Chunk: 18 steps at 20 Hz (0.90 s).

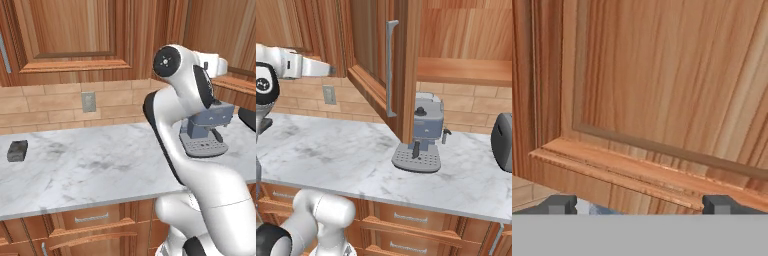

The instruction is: Close all open cabinet doors.

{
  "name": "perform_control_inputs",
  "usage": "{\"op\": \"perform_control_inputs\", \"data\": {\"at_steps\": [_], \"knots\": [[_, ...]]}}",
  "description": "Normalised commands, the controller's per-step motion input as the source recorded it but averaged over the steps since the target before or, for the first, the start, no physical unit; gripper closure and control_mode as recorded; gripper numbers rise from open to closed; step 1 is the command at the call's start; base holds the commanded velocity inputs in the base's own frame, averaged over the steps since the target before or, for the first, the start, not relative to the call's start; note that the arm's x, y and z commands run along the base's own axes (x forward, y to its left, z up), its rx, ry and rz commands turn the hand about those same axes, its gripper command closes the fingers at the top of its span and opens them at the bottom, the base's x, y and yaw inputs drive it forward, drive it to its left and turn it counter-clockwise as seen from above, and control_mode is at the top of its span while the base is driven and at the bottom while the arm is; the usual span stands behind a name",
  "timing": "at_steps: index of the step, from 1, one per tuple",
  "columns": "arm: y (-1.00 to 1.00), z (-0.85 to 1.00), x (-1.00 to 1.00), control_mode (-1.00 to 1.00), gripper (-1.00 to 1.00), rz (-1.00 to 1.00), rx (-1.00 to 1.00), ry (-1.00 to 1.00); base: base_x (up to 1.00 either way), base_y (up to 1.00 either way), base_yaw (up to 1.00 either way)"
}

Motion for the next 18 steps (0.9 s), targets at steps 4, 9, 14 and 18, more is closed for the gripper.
{"op": "perform_control_inputs", "data": {"at_steps": [4, 9, 14, 18], "knots": [[-0.74, -0.30, -0.25, -1.00, -1.00, -0.01, 0.02, -0.11, 0.00, 0.00, 0.00], [-0.84, -0.37, -0.16, -1.00, -1.00, -0.01, 0.04, -0.08, 0.00, 0.00, 0.00], [-0.50, -0.22, 0.00, -1.00, -1.00, 0.00, 0.04, -0.11, 0.00, 0.00, 0.00], [-0.28, -0.13, 0.00, -1.00, -1.00, -0.04, 0.00, -0.12, 0.00, 0.00, 0.00]]}}
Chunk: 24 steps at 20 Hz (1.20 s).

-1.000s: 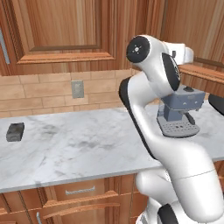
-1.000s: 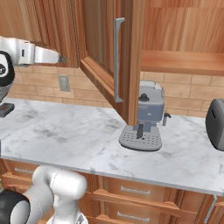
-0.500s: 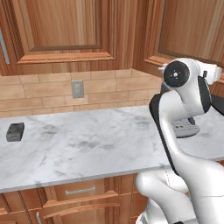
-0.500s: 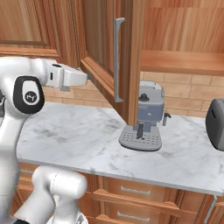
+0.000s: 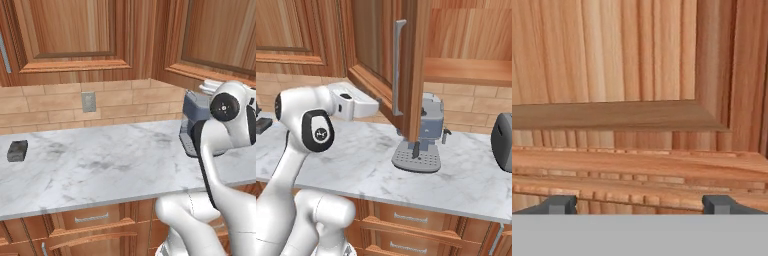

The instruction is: Close all open cabinet doors.

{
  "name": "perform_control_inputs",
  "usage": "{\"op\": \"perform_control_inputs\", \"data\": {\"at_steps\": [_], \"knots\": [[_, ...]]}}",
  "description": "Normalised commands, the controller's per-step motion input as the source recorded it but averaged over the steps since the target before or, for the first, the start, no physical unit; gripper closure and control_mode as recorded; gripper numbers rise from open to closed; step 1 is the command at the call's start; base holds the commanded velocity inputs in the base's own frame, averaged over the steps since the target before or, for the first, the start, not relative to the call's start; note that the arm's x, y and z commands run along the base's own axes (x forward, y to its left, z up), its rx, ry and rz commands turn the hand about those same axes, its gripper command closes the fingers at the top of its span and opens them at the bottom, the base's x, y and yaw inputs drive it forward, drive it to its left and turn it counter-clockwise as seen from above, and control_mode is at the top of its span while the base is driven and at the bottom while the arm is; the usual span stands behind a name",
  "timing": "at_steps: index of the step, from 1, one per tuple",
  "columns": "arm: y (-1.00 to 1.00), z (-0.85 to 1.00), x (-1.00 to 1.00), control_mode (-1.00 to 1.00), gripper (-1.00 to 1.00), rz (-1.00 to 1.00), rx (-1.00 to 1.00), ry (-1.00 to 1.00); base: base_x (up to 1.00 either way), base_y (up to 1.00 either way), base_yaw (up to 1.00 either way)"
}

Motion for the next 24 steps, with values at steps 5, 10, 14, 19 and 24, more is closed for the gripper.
{"op": "perform_control_inputs", "data": {"at_steps": [5, 10, 14, 19, 24], "knots": [[-0.10, -0.02, 0.02, -1.00, -1.00, -0.06, 0.00, -0.17, 0.00, 0.00, 0.00], [-0.05, 0.20, 0.00, -1.00, -1.00, 0.00, 0.00, -0.21, 0.00, 0.00, 0.00], [-0.14, 0.23, 0.00, -1.00, -1.00, 0.00, 0.00, -0.14, 0.00, 0.00, 0.00], [-0.26, 0.12, 0.10, -1.00, -1.00, 0.00, 0.00, 0.00, 0.00, 0.00, 0.00], [-0.29, 0.03, 0.29, -1.00, -1.00, 0.00, 0.00, 0.00, 0.00, 0.00, 0.00]]}}
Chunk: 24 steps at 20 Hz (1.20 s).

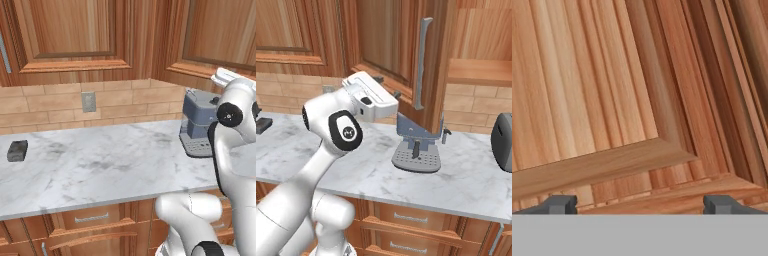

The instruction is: Close all open cabinet doors.

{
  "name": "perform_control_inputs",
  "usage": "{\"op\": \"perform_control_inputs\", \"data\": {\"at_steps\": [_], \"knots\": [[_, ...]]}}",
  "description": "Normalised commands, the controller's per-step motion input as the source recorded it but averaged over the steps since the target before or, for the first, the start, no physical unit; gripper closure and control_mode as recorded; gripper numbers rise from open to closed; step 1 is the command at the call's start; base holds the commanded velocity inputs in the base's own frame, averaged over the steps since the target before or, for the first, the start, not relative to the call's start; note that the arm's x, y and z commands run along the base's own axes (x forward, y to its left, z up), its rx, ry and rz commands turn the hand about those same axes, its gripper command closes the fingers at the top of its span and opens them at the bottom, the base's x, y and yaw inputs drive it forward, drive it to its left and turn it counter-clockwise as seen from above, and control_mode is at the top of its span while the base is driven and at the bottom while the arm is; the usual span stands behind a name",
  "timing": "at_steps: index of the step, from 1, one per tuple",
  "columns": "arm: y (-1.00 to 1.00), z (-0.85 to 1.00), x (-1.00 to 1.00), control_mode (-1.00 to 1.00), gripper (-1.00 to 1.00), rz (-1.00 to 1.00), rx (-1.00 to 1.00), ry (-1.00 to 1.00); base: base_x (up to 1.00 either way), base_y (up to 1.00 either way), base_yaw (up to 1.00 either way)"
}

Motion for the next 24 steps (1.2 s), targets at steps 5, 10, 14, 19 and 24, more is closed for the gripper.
{"op": "perform_control_inputs", "data": {"at_steps": [5, 10, 14, 19, 24], "knots": [[-0.18, 0.00, 0.28, -1.00, -1.00, 0.00, 0.00, 0.00, 0.00, 0.00, 0.00], [-0.12, 0.00, 0.34, -1.00, -1.00, 0.03, 0.00, 0.00, 0.00, 0.00, 0.00], [-0.10, 0.00, 0.41, -1.00, -1.00, 0.07, 0.00, 0.00, 0.00, 0.00, 0.00], [-0.15, 0.00, 0.41, -1.00, -1.00, 0.11, 0.00, 0.00, 0.00, 0.00, 0.00], [-0.19, 0.00, 0.38, -1.00, -1.00, 0.15, 0.00, 0.00, 0.00, 0.00, 0.00]]}}
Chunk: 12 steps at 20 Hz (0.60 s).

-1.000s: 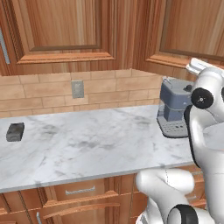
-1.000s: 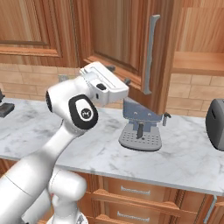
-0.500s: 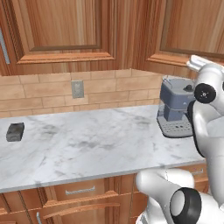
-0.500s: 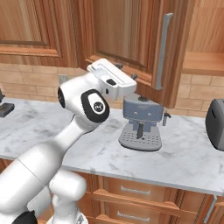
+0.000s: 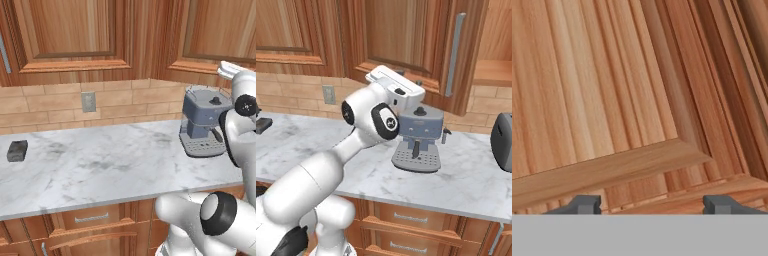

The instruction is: Close all open cabinet doors.

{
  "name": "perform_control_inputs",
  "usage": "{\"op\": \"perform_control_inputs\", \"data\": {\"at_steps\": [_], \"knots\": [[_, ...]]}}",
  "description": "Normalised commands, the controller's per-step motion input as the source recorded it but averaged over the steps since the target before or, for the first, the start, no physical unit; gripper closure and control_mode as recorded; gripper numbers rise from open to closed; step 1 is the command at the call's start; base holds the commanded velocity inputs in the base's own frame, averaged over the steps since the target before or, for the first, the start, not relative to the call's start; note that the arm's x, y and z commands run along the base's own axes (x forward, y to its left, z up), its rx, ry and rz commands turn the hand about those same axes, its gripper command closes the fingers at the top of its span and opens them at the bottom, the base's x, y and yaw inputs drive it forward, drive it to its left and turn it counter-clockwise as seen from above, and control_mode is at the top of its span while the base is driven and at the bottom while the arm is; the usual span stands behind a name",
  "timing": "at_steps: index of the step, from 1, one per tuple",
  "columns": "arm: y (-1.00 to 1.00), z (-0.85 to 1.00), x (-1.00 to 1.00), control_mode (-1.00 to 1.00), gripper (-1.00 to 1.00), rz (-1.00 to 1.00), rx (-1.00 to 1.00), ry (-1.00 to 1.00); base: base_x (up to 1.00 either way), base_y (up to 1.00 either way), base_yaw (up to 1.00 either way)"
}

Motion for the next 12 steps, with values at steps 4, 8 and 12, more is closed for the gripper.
{"op": "perform_control_inputs", "data": {"at_steps": [4, 8, 12], "knots": [[-0.15, 0.00, 0.37, -1.00, -1.00, 0.16, 0.00, 0.00, 0.00, 0.00, 0.00], [-0.09, 0.00, 0.41, -1.00, -1.00, 0.13, 0.00, 0.00, 0.00, 0.00, 0.00], [-0.01, 0.00, 0.34, -1.00, -1.00, 0.07, 0.00, 0.00, 0.00, 0.00, 0.00]]}}
